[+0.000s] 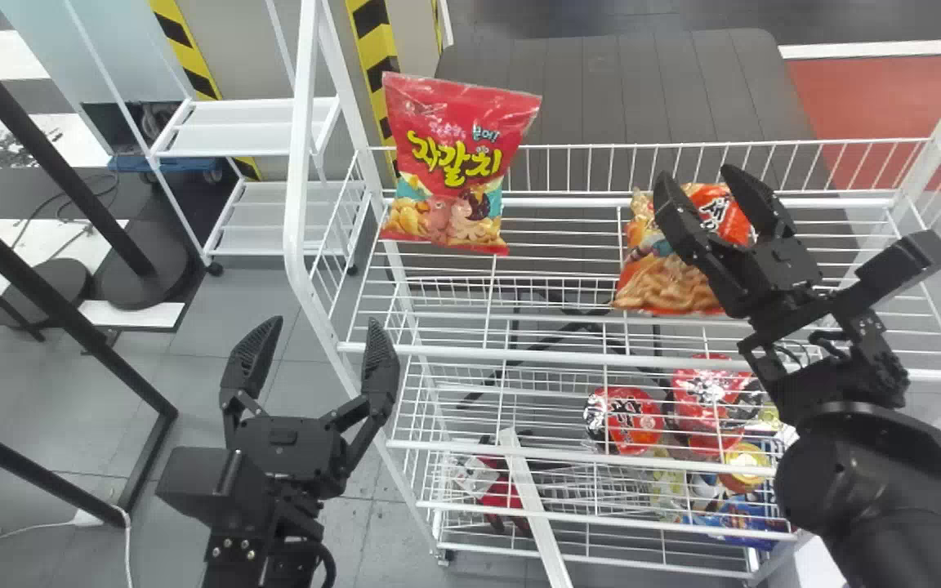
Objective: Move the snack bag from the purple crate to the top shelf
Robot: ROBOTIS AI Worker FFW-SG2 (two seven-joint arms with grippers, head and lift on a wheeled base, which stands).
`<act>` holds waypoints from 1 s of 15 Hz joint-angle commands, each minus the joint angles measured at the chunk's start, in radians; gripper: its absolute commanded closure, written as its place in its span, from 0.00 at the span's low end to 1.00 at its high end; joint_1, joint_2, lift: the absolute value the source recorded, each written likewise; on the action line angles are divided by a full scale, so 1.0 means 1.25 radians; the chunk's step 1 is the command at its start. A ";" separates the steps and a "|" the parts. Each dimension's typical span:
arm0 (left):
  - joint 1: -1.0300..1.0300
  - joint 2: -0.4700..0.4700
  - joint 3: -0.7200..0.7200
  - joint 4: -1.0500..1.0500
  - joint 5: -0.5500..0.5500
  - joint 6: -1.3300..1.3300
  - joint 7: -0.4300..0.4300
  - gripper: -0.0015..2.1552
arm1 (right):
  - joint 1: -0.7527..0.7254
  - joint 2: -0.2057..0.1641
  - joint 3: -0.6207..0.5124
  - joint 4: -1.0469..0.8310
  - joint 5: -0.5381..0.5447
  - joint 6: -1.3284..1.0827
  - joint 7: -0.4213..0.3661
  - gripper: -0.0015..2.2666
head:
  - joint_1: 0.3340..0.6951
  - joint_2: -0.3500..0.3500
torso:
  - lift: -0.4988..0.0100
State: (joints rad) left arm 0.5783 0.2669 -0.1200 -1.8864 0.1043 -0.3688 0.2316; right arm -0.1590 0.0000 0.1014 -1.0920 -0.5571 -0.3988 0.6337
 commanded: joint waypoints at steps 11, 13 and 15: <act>-0.002 0.012 -0.006 -0.003 0.000 0.000 0.001 0.06 | 0.135 0.001 -0.027 -0.590 0.054 0.854 -0.371 0.06 | 1.00 0.77 | 0.98; -0.002 0.012 -0.006 -0.003 0.000 0.000 0.001 0.06 | 0.122 0.001 -0.048 -0.613 0.062 0.952 -0.398 0.06 | 1.00 0.78 | 0.98; -0.002 0.012 -0.006 -0.003 0.000 0.000 0.001 0.06 | 0.120 0.001 -0.073 -0.628 0.054 0.976 -0.398 0.06 | 1.00 0.77 | 0.98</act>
State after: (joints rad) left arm 0.5753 0.2822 -0.1274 -1.8898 0.1043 -0.3688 0.2332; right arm -0.0072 0.0000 0.0314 -1.8617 -0.4842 0.7969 0.1355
